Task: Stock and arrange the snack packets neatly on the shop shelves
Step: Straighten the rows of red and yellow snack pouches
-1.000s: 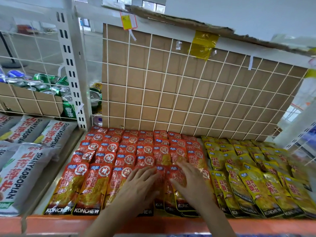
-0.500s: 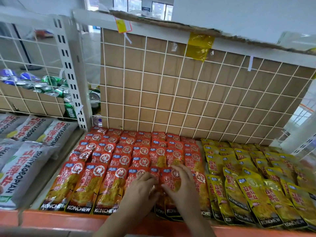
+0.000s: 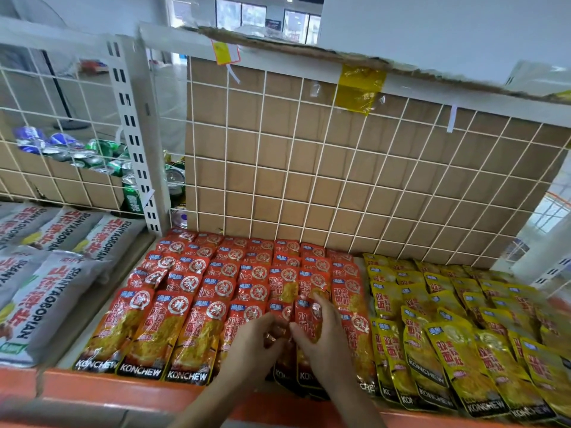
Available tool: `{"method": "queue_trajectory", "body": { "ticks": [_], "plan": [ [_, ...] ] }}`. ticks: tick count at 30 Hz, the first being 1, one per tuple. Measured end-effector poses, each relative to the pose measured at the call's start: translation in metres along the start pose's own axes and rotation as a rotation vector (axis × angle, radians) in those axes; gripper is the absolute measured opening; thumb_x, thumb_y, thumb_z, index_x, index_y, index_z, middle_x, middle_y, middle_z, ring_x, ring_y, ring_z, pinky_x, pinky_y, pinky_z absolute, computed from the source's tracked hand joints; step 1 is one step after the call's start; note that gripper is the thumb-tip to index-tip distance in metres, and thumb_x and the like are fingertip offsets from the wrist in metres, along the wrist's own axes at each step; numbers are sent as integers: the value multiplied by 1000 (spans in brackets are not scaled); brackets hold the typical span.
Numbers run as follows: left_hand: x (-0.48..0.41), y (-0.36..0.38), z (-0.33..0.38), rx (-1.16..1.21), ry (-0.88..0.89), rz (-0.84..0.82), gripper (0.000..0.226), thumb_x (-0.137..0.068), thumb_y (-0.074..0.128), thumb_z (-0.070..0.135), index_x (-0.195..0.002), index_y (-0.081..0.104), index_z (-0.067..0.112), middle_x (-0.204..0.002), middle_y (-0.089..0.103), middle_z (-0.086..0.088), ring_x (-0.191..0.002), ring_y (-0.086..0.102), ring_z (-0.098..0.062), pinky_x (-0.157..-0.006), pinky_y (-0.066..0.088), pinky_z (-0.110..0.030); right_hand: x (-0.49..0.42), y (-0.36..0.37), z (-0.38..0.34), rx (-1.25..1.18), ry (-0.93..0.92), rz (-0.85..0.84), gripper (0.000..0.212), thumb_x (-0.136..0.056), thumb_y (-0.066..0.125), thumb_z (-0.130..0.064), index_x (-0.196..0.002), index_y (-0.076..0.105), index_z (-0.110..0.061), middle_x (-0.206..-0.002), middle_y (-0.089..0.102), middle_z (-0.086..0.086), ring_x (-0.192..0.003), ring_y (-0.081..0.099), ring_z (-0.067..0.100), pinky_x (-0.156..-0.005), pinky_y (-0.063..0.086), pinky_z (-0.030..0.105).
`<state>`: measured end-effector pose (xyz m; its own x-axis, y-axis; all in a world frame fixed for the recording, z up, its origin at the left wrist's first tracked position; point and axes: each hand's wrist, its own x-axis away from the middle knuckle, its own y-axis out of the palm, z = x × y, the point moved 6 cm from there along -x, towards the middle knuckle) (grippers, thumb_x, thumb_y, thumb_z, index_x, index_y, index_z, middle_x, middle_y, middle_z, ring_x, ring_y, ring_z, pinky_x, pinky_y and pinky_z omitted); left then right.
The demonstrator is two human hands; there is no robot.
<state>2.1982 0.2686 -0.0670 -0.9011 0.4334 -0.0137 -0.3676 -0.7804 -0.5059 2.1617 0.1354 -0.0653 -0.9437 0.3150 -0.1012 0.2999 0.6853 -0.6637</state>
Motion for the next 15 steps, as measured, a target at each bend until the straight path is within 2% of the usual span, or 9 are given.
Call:
{"method": "queue_trajectory", "body": {
  "ticks": [4,6,8,12,15],
  "plan": [
    [2,-6,1,80,2,53,28,-85,63,3,-90,62,31,-78,66,5,-68,67,-7,-64,57,-28,-12,-7,0,21,-19,67,67,-76,63,-57,-132,41,-27,-126,41,-10,-114,39,2,-92,32,14],
    [2,-9,0,94,-4,71,26,-86,63,4,-90,63,30,-76,66,3,-65,67,-12,-62,57,-34,-18,-8,0,44,-21,105,74,-67,55,-73,-124,48,-27,-118,45,-11,-109,42,3,-92,39,20],
    [3,-10,-1,106,-14,71,24,-86,62,3,-93,62,26,-77,66,0,-62,68,-13,-61,58,-37,-21,-8,-1,64,-24,128,73,-62,46,-78,-113,52,-27,-108,45,-11,-103,46,5,-89,46,26],
    [4,-12,-6,82,-42,75,22,-86,61,1,-95,58,22,-81,61,-1,-60,67,-10,-58,56,-30,-24,-10,-2,90,-54,189,49,-66,55,-67,-98,48,-30,-97,42,-13,-91,50,7,-82,51,31],
    [4,-12,-11,7,-48,86,24,-85,63,3,-99,55,21,-81,60,-1,-66,66,-12,-59,56,-34,-28,-10,1,203,-76,186,38,-76,65,-49,-102,53,-24,-99,43,-12,-97,46,9,-90,41,29]
  ]
}}
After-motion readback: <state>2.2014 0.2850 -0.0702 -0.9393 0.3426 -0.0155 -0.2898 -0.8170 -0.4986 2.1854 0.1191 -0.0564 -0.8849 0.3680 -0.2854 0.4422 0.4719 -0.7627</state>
